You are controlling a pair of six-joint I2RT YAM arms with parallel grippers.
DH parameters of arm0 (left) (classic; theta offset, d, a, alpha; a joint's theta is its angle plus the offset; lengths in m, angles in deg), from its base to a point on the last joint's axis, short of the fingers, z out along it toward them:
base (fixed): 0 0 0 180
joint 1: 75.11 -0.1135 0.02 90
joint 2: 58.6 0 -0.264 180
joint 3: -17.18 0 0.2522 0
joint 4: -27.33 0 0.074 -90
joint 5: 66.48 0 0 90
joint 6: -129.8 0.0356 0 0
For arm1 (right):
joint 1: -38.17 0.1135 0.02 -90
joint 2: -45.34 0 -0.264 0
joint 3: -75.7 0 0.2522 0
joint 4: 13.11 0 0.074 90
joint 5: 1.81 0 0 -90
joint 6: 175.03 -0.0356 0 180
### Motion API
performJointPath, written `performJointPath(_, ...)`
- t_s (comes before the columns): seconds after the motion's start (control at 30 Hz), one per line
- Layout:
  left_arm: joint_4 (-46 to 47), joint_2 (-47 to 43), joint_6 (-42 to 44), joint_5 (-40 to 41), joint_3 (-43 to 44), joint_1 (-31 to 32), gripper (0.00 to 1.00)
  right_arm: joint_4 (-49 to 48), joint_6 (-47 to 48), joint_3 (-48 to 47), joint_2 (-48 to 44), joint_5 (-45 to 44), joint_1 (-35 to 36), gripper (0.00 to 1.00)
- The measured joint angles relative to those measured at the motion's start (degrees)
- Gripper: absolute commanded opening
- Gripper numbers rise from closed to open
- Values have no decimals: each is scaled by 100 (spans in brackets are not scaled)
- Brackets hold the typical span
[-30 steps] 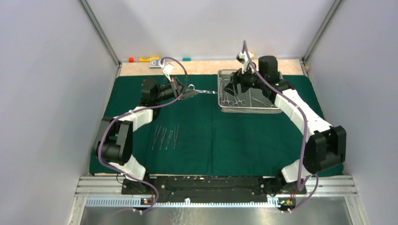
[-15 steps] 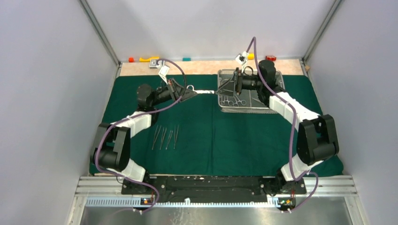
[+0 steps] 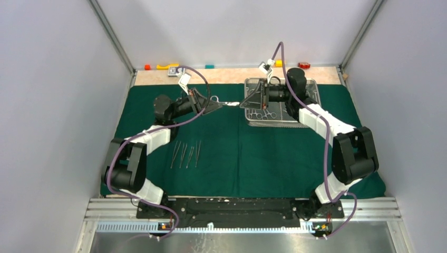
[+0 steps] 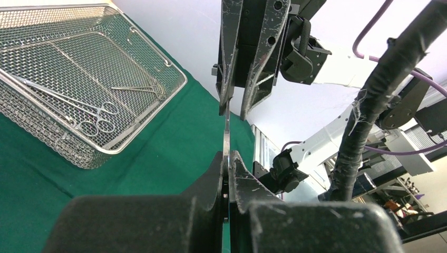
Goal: Open and lay out the surgical kit
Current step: Place the medical item in the surgical kit.
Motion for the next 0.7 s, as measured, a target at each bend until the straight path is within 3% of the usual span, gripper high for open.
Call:
performJointPath(0.23,55,0,-7,-50,0,2,0,76,66,-2,9,-4,-7,1)
performJointPath(0.33,37,0,37,-81,0,2,6,127,96,-2,22,2,-9,0)
performJointPath(0.43,-63,-2,236,-90,0,2,20,177,151,-2,22,2,-20,0)
performJointPath(0.53,-393,-44,625,-87,0,7,43,286,258,-4,22,9,-46,0)
performJointPath(0.7,-1705,-393,1840,7,24,7,73,756,667,-48,20,24,-57,0)
